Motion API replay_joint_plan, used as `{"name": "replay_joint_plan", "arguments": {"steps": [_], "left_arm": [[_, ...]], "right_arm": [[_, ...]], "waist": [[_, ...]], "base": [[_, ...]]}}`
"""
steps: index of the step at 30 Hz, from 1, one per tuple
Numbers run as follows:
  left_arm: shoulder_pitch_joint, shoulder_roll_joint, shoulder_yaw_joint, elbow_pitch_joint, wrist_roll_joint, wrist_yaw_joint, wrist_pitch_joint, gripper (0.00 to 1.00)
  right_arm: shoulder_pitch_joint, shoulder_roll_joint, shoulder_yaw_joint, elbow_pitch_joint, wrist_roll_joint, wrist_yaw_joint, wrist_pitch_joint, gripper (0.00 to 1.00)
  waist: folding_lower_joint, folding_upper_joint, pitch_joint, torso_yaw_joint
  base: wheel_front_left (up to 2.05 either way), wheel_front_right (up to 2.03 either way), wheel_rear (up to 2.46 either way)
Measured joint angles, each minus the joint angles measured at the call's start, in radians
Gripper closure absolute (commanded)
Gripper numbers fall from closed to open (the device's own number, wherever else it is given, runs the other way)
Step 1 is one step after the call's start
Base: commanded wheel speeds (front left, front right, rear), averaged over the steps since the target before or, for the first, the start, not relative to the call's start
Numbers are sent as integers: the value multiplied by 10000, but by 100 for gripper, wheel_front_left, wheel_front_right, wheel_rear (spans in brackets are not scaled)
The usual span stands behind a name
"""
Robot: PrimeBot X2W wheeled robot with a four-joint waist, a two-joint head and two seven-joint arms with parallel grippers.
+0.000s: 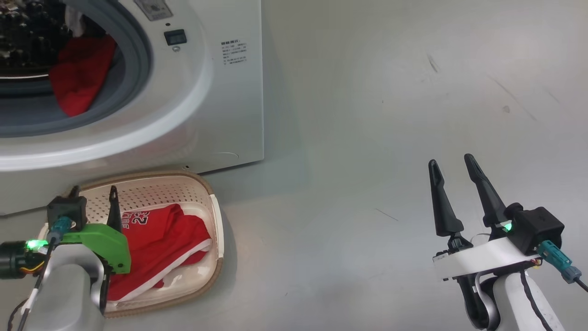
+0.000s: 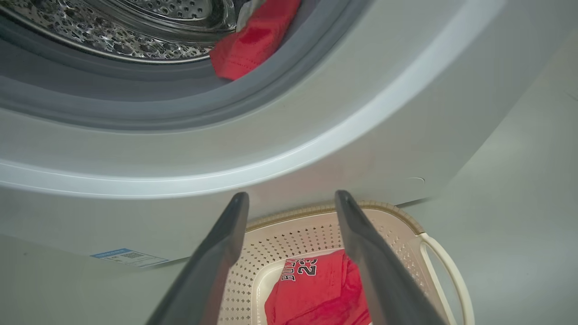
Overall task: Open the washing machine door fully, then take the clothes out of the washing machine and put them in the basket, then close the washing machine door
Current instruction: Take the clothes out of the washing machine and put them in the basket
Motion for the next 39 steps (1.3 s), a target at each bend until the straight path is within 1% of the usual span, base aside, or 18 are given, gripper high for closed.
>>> {"name": "replay_joint_plan", "arguments": {"steps": [5,10,21,29,34,39], "left_arm": [[32,-36,-67,-445,17,-182,-29,0],[265,-274,-75,-1747,15,-261,-29,0],[1966,-642,-44,-3889,2,-422,-29,0],[3161,-803,65,-4784,-211,-422,-29,0],[3743,-805,222,-5250,-267,-407,-29,0],[3915,-823,219,-5567,-268,-407,-29,0]], "right_arm": [[11,-4,-38,69,-67,2,0,0],[120,-23,-59,148,-79,75,0,0],[807,-40,-88,180,-102,75,0,0],[1140,-38,-10,180,-102,77,0,0],[1290,-36,50,150,-102,84,0,0],[1416,-38,38,86,-102,84,0,0]], "waist": [[0,0,-509,178],[0,0,-1054,380],[0,0,-2261,870],[0,0,-2827,1095],[0,0,-3050,1040],[0,0,-3085,971]], "base": [[0,0,0],[0,0,0],[0,0,0],[0,0,0],[0,0,0],[0,0,0]]}}
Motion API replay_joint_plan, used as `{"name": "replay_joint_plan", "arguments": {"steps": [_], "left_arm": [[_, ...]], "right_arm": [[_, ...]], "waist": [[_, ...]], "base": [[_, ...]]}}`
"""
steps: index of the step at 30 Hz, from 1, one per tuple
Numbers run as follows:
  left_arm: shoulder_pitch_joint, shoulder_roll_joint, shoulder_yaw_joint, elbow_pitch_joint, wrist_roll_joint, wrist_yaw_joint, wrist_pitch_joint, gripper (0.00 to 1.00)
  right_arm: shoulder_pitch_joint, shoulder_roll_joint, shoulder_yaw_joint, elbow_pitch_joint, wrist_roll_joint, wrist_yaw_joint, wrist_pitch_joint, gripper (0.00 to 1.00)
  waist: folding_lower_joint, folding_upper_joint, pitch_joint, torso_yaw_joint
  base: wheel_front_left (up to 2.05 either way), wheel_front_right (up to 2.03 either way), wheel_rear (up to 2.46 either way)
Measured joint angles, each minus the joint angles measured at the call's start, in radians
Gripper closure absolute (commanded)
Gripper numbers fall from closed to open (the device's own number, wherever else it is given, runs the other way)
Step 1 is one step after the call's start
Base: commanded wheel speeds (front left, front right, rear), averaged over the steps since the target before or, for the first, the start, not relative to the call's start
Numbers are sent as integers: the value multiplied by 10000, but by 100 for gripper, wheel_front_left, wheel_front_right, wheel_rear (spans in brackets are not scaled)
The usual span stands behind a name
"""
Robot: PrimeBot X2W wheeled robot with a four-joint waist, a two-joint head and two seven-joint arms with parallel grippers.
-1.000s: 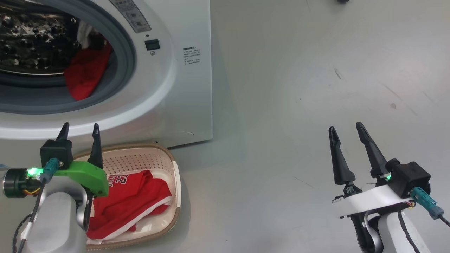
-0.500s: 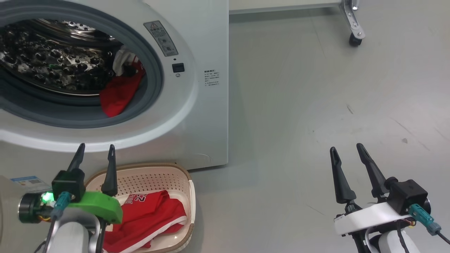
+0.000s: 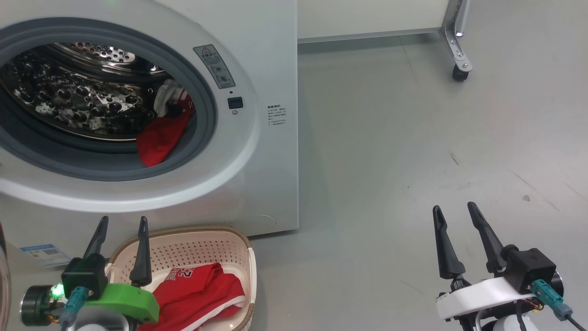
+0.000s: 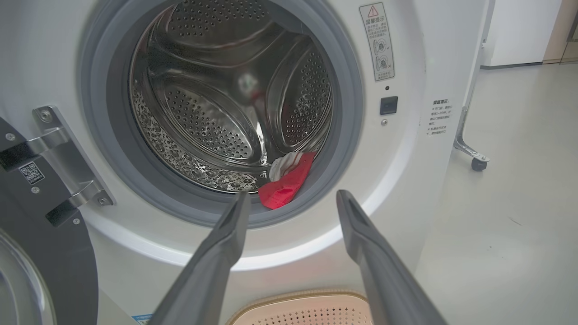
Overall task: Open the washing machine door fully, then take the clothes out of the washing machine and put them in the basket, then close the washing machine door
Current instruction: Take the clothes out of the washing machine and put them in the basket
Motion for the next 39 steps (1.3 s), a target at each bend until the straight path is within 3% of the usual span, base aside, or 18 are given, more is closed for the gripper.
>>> {"name": "replay_joint_plan", "arguments": {"steps": [39], "left_arm": [[886,-33,-291,-1108,2,31,0,0]], "right_arm": [[86,-10,94,-171,-8,6,0,0]], "waist": [[0,0,42,-115]], "base": [[0,0,0]]}}
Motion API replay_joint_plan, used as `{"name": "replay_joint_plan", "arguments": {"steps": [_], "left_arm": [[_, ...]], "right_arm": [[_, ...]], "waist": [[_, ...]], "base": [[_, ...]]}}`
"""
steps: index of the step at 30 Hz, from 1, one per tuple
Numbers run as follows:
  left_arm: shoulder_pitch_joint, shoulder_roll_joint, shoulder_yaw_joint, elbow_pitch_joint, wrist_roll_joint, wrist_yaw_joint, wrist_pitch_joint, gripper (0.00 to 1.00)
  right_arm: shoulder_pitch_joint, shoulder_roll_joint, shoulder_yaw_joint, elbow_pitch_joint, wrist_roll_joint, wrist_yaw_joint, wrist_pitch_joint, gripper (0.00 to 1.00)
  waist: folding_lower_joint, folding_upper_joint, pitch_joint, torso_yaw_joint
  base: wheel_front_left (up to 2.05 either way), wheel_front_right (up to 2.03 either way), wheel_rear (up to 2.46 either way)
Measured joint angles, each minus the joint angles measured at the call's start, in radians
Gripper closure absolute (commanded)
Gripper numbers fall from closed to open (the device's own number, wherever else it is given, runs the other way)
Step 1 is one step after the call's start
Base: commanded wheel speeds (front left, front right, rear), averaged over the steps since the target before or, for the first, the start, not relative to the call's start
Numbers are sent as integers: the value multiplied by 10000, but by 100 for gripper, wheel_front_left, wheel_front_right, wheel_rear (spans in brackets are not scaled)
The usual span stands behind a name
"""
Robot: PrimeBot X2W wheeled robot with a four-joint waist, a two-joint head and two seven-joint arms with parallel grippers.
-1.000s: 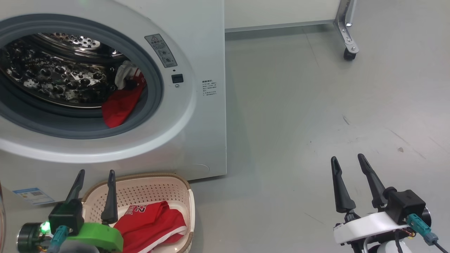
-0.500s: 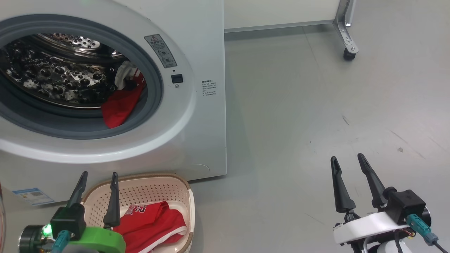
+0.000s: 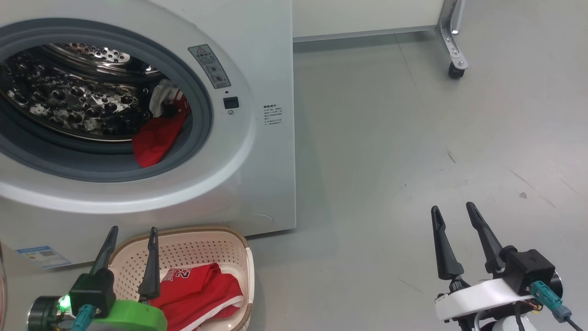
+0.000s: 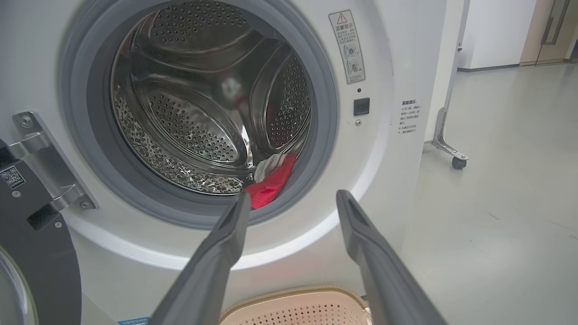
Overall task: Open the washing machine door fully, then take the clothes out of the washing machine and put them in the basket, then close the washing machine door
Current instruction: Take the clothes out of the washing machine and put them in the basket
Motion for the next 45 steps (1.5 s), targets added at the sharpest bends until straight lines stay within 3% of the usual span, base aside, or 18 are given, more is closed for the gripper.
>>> {"name": "replay_joint_plan", "arguments": {"steps": [22,29,36,39,45], "left_arm": [[28,15,-33,-343,29,56,0,0],[-536,408,-138,-318,282,42,125,0],[-1769,606,188,19,61,27,876,0],[-2695,602,602,257,-627,-46,1509,0],[-3987,1080,1101,915,-989,-48,2951,0]], "right_arm": [[78,-29,153,-221,-65,29,0,0],[43,-27,213,-368,-65,31,0,0],[-361,-19,397,-510,-65,79,0,0],[-543,-17,441,-535,-65,79,0,0],[-834,8,518,-556,-63,79,0,0]], "waist": [[1,0,732,-163],[0,0,1428,-336],[0,0,2239,-580],[1,0,2698,-758],[0,0,3347,-1064]], "base": [[0,0,0],[0,0,0],[0,0,0],[0,0,0],[0,0,0]]}}
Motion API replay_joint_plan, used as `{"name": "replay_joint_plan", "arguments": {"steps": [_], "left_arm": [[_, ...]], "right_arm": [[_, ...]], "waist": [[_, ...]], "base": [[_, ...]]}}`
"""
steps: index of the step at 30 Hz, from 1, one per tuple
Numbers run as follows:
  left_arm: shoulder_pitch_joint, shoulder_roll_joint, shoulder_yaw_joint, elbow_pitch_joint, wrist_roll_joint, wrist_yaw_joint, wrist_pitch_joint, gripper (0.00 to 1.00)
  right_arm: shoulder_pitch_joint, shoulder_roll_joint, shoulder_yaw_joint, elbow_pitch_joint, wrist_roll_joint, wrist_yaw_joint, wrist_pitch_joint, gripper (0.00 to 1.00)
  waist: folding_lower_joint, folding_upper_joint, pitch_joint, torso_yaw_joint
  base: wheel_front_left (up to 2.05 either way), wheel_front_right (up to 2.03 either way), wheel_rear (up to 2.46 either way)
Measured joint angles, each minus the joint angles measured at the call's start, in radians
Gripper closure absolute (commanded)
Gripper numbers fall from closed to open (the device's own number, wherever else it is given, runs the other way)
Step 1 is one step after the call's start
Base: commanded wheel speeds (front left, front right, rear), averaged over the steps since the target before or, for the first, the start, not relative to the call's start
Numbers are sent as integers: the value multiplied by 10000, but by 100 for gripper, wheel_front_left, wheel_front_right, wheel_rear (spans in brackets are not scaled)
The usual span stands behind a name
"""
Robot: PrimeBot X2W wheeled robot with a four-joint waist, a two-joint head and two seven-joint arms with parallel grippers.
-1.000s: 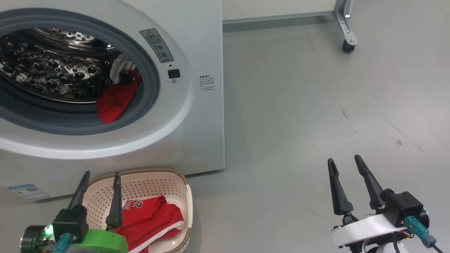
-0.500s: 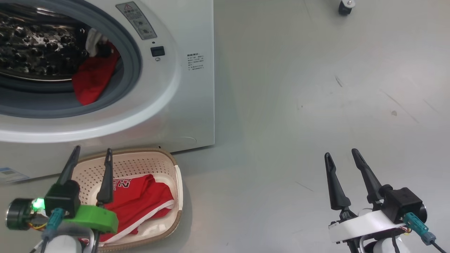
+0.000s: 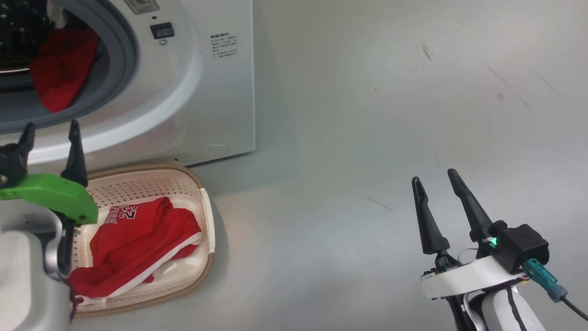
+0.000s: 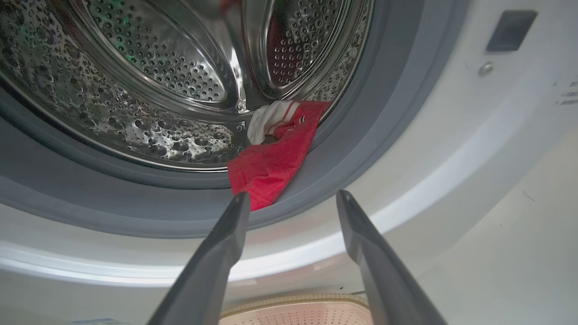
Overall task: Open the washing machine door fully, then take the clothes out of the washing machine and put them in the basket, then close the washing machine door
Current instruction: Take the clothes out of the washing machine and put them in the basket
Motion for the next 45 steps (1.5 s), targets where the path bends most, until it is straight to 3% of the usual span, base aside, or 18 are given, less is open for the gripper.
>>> {"name": "replay_joint_plan", "arguments": {"steps": [22,28,45], "left_arm": [[-3694,1342,688,2015,-654,224,3356,0],[-4395,1860,727,2445,-548,309,3712,0],[-5153,1916,430,3659,-362,196,4056,0]], "right_arm": [[-786,82,322,-86,186,4,0,0],[-919,96,407,-88,221,4,0,0],[-1104,113,412,-54,261,4,-2,0]], "waist": [[0,0,1534,-1013],[1,0,1824,-1243],[0,0,2066,-1510]], "base": [[0,0,0],[0,0,0],[0,0,0]]}}
